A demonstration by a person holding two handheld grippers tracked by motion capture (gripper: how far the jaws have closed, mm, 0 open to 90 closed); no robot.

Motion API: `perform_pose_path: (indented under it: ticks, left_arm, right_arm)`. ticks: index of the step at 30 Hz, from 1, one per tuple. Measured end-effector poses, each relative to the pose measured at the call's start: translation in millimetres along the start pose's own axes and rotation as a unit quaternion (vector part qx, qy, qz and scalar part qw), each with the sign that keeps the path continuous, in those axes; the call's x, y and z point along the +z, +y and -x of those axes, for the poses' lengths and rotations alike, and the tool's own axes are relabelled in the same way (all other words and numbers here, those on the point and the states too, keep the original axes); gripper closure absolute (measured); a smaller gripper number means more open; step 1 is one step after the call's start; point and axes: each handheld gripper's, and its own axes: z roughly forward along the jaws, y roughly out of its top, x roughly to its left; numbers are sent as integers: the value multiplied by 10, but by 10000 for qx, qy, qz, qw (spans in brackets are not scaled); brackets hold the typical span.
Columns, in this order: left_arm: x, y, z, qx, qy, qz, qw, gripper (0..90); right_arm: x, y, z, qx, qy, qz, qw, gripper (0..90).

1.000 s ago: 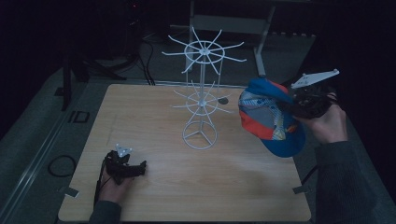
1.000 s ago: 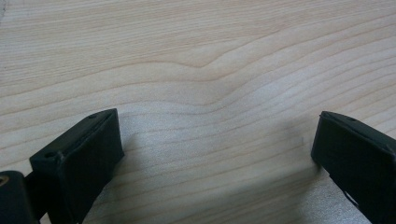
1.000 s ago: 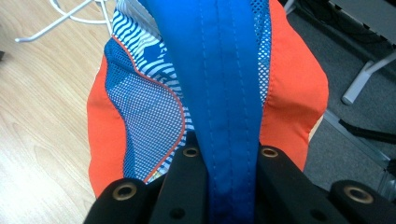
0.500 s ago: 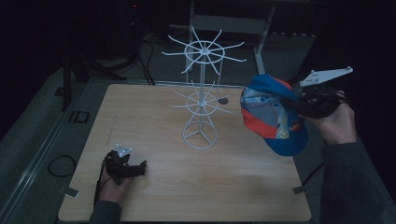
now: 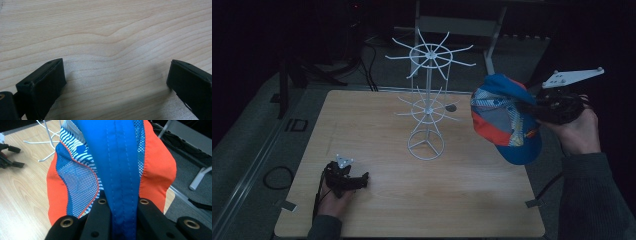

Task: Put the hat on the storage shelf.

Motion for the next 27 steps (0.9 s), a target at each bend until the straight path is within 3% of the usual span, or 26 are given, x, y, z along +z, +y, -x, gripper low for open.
perform_pose_path:
  ticks: [16, 27]
  left_arm:
    - [0, 0, 0, 0, 0, 0, 10000, 23]
    - [0, -1, 0, 1, -10, -15, 10000, 23]
  right_arm:
    - [-114, 45, 1, 12, 70, 193, 9998, 879]
    - [-79, 28, 5, 101, 122, 334, 9993, 879]
